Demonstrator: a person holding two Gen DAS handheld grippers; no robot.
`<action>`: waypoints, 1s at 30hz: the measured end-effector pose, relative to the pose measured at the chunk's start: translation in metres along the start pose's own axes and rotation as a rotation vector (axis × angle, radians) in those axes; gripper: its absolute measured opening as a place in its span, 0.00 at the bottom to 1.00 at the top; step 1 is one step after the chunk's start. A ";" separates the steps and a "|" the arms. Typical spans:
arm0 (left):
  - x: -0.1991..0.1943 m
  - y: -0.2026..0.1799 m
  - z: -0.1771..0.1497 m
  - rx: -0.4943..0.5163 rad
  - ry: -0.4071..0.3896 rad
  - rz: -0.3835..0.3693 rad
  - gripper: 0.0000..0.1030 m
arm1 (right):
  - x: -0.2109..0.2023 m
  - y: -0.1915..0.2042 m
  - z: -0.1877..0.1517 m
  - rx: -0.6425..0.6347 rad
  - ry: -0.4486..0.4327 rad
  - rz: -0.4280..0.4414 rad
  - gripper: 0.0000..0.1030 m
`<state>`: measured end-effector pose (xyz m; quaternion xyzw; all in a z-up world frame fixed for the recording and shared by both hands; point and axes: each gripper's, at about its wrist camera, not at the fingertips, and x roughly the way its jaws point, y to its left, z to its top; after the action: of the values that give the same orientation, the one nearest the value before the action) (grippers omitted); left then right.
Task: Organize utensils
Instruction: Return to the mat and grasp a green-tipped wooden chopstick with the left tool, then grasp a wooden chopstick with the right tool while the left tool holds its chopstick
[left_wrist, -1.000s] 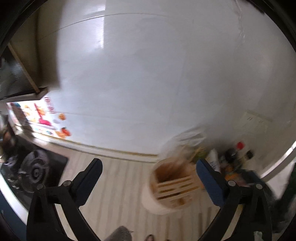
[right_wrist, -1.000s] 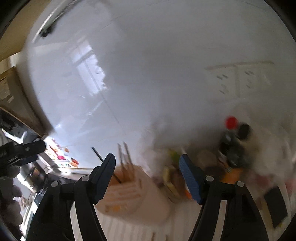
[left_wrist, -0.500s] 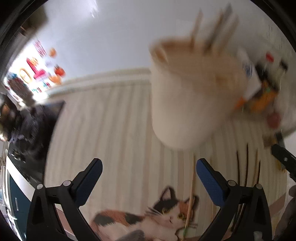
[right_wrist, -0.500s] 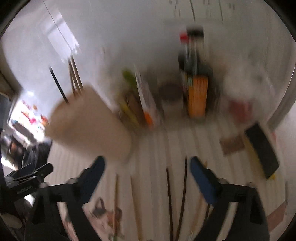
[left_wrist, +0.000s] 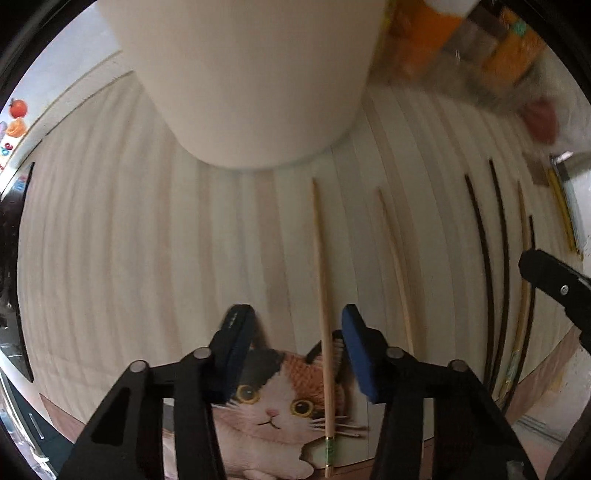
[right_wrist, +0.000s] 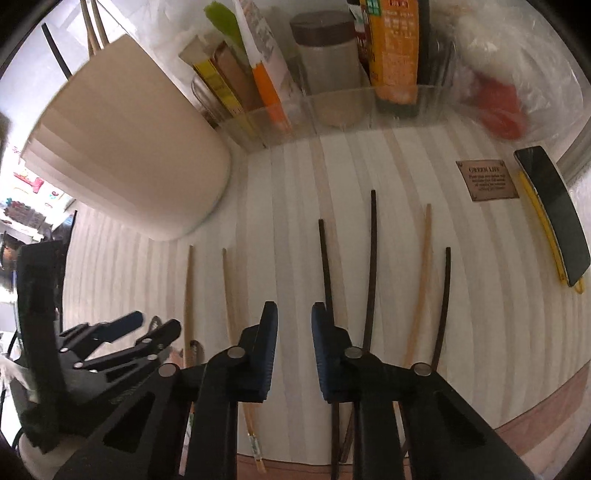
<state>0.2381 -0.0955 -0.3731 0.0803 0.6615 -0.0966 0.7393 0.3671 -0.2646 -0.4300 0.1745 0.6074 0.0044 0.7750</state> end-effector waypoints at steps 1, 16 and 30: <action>0.003 -0.004 -0.001 0.009 0.006 0.004 0.38 | 0.002 0.001 -0.001 0.001 0.005 -0.005 0.19; 0.002 0.043 -0.020 -0.086 0.027 0.052 0.04 | 0.039 0.035 0.000 -0.076 0.144 -0.037 0.23; -0.005 0.088 -0.030 -0.177 0.023 0.011 0.04 | 0.080 0.095 -0.010 -0.216 0.233 -0.144 0.33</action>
<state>0.2307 -0.0025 -0.3720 0.0193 0.6753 -0.0325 0.7366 0.3980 -0.1549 -0.4813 0.0444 0.7000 0.0343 0.7120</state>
